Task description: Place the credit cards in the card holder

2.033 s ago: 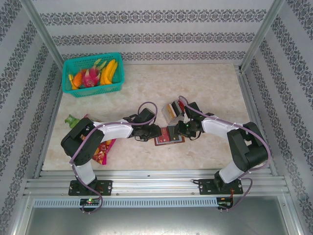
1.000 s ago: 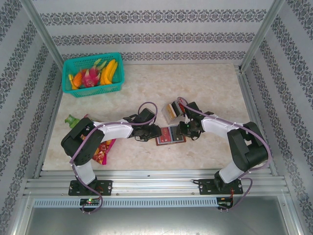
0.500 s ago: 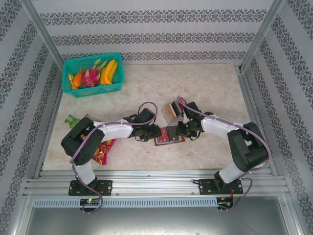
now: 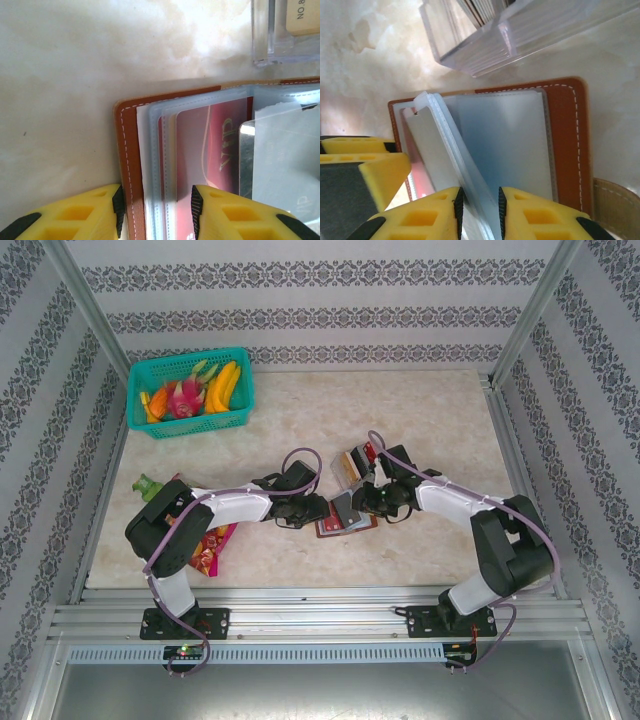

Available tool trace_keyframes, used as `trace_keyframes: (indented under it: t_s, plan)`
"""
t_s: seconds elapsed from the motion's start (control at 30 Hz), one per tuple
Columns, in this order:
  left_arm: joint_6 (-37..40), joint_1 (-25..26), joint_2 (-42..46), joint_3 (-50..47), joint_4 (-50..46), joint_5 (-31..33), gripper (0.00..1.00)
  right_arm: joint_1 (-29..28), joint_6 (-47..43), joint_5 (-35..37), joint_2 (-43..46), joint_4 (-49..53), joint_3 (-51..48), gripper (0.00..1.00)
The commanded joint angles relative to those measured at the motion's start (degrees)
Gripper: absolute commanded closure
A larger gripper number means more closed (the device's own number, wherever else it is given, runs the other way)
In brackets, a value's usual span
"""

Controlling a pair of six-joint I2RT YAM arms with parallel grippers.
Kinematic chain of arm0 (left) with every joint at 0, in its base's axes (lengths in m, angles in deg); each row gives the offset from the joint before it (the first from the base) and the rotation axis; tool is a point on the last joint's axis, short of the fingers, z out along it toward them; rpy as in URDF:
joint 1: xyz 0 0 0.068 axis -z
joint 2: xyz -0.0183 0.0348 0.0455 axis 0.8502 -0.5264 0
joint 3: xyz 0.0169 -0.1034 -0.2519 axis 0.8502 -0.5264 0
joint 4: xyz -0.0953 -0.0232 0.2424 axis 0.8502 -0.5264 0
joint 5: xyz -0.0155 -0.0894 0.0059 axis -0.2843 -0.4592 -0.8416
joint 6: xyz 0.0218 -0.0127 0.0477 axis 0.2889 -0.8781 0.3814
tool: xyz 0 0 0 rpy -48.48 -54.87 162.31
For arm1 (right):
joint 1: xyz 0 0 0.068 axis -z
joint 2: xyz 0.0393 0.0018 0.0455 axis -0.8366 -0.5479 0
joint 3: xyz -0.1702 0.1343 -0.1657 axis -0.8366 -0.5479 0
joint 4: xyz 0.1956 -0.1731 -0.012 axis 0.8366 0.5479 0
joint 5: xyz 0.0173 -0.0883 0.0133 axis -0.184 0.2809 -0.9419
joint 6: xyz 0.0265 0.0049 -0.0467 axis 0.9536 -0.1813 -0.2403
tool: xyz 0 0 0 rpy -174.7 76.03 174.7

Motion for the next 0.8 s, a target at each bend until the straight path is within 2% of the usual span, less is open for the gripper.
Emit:
trace_keyframes:
  t_s: [0.0,0.33,0.43,0.77]
  plan:
    - [0.4,-0.4,-1.4,0.9,0.8,-0.4,0.57,0.3,1.2,-3.0,2.3,-1.2,-0.9,0.71]
    - [0.4,-0.3,-1.5,1.1,0.8,-0.6,0.57,0.1,0.0,-4.3,3.7,0.3,-0.3,0.68]
    - [0.3,-0.3,-1.3,0.9,0.9,-0.5,0.57,0.1,0.7,-7.4,3.6,-1.8,-0.7,0.66]
    - [0.2,-0.3,0.0,0.0,1.6,0.4,0.57,-0.6,1.0,-10.0,1.4,-3.2,0.0,0.63]
